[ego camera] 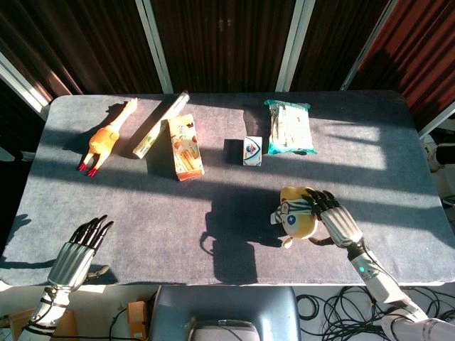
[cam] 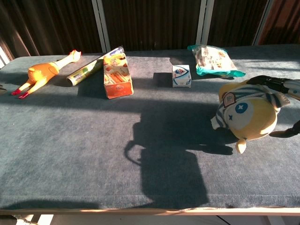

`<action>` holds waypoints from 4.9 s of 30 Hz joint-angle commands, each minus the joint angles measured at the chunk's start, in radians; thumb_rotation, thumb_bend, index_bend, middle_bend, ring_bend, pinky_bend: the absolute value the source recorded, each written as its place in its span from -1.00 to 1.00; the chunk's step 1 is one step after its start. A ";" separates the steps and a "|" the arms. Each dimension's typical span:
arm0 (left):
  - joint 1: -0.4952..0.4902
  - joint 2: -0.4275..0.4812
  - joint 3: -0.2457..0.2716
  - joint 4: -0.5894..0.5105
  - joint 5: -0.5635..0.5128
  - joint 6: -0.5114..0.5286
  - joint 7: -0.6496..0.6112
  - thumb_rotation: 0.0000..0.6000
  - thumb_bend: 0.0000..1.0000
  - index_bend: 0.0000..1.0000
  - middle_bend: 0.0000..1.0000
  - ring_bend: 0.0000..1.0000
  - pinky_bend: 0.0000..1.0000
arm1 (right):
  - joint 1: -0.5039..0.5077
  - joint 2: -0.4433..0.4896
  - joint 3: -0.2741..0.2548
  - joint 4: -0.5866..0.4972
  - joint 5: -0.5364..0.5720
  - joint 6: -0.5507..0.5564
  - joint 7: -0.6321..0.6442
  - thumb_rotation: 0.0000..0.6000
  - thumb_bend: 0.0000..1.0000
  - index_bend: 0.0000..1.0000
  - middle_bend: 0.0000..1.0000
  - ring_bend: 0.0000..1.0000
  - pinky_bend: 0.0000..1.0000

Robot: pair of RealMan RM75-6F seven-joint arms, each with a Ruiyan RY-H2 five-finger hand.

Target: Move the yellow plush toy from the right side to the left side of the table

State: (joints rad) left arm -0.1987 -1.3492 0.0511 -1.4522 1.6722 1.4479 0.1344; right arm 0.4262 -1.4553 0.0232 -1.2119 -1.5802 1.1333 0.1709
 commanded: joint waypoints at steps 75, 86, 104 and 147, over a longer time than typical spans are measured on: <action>0.014 0.040 -0.015 -0.047 -0.047 -0.023 0.071 1.00 -1.00 -1.00 -1.00 -0.89 -0.63 | 0.304 -0.391 0.080 0.007 -0.041 0.003 -0.174 1.00 -0.88 -1.00 -1.00 -1.00 -1.00; 0.010 0.039 -0.007 -0.049 -0.037 -0.033 0.088 1.00 -1.00 -1.00 -1.00 -0.89 -0.63 | 0.196 -0.058 0.010 -0.276 -0.068 0.102 -0.288 1.00 -0.94 -1.00 -1.00 -1.00 -1.00; -0.137 -0.068 -0.036 -0.134 0.028 -0.197 0.166 1.00 -1.00 -1.00 -1.00 -0.98 -0.60 | -0.163 0.287 -0.167 -0.245 -0.084 0.413 -0.128 1.00 -1.00 -1.00 -1.00 -1.00 -1.00; -0.455 -0.566 -0.143 0.468 0.046 -0.217 0.343 1.00 -0.24 0.38 0.70 0.78 0.99 | -0.243 0.378 -0.166 -0.189 -0.235 0.433 0.063 1.00 -1.00 -1.00 -1.00 -1.00 -1.00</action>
State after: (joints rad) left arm -0.6584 -1.9264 -0.0956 -0.9764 1.7162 1.2177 0.4840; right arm 0.1833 -1.0770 -0.1424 -1.4012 -1.8152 1.5668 0.2336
